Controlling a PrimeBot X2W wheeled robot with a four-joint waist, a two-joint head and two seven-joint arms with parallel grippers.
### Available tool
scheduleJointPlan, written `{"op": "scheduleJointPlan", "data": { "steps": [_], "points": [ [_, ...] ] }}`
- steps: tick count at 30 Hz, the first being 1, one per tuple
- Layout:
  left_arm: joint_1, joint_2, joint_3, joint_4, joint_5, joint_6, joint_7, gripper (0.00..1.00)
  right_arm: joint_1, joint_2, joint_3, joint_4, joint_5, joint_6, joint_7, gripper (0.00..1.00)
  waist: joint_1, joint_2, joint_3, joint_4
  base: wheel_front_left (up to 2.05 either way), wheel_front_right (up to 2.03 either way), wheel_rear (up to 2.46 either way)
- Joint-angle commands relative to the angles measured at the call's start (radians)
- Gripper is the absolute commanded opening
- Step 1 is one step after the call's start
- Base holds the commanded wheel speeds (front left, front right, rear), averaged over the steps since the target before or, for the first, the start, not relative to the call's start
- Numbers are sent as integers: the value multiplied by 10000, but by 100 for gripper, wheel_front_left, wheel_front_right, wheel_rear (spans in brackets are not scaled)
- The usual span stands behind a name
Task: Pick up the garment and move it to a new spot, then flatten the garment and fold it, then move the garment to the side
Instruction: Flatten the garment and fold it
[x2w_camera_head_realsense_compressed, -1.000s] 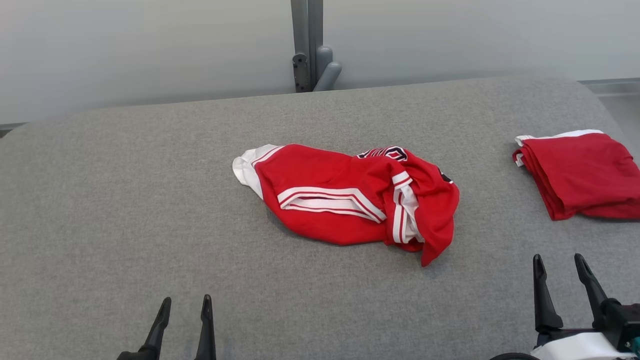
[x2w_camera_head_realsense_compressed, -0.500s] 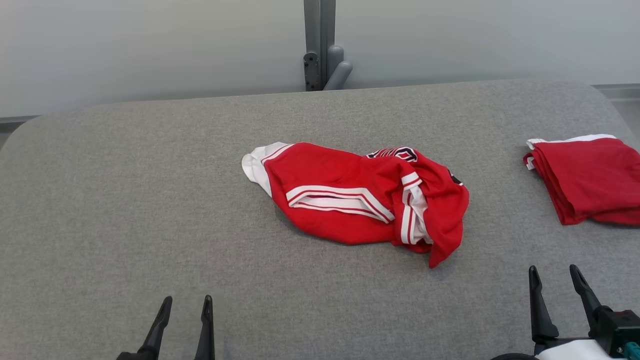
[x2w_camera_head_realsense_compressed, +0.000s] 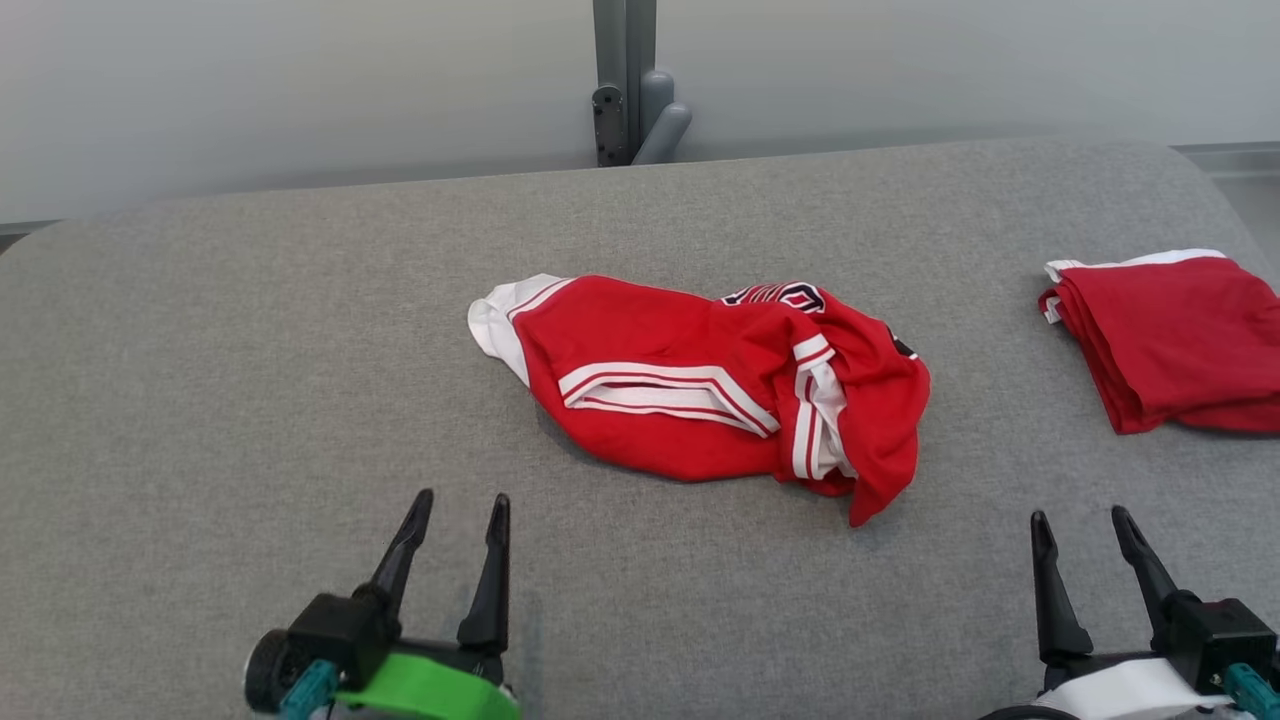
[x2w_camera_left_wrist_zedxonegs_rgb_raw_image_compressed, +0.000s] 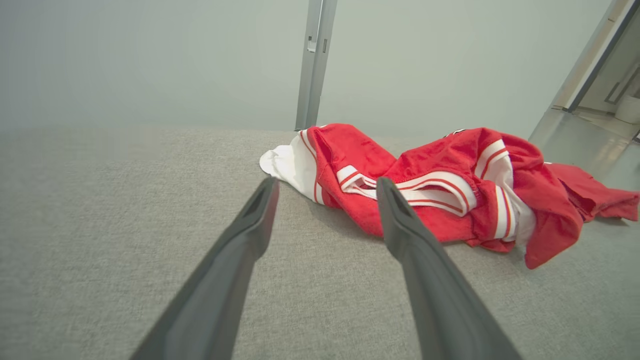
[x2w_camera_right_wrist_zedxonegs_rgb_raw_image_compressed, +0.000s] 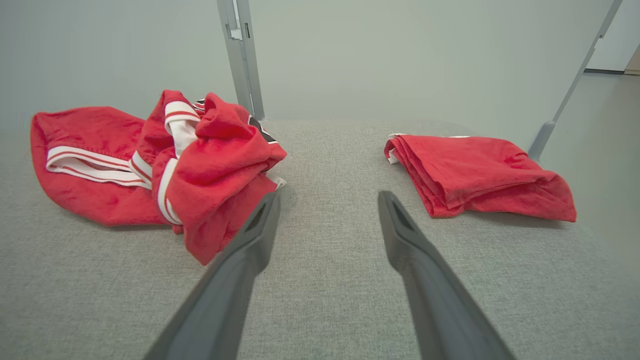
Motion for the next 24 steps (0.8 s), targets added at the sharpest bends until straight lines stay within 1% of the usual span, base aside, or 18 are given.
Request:
{"op": "scheduleJointPlan", "data": {
  "steps": [1,2,4,6,8,10,13,15,17,20,24],
  "points": [
    [-554,12,-409,411,-683,59,3,100,-181,-29,84,-97,-38,-4,-14,100,0,0,207,-205,0,0,0],
    [-554,12,-409,411,-683,59,3,100,-181,-29,84,-97,-38,-4,-14,100,0,0,207,-205,0,0,0],
    [-1215,13,-780,891,-1157,97,6,100,-347,-26,189,-169,-2,-4,-14,100,0,0,432,-382,0,0,0],
    [-1856,16,-1080,1502,-1585,92,6,100,-502,-29,250,-209,70,-4,-14,100,0,0,636,-594,0,0,0],
    [-2410,17,-1348,2259,-1787,118,8,100,-578,-27,286,-208,127,-4,-14,100,0,0,759,-824,0,0,0],
    [-2976,18,-1446,2988,-2068,138,5,100,-665,-30,295,-180,155,-4,-14,100,0,0,861,-1057,0,0,0],
    [-3694,18,-1357,3982,-2357,227,5,100,-772,-27,259,-164,194,-4,-14,100,0,0,1038,-1362,0,0,0],
    [-4059,18,-1248,4531,-2288,295,5,100,-788,-26,233,-168,218,-4,-14,100,0,0,1150,-1531,0,0,0],
    [-4348,18,-1125,5010,-2440,242,6,100,-856,-29,184,-145,227,-4,-14,100,0,0,1245,-1653,0,0,0],
    [-4713,39,-871,5566,-2403,266,6,100,-968,-24,195,-155,253,-4,-14,100,0,0,1405,-1770,0,0,0],
    [-5038,47,-533,5999,-2484,147,6,100,-995,-27,203,-167,316,-4,-14,100,0,0,1580,-1805,0,0,0]
  ]
}}
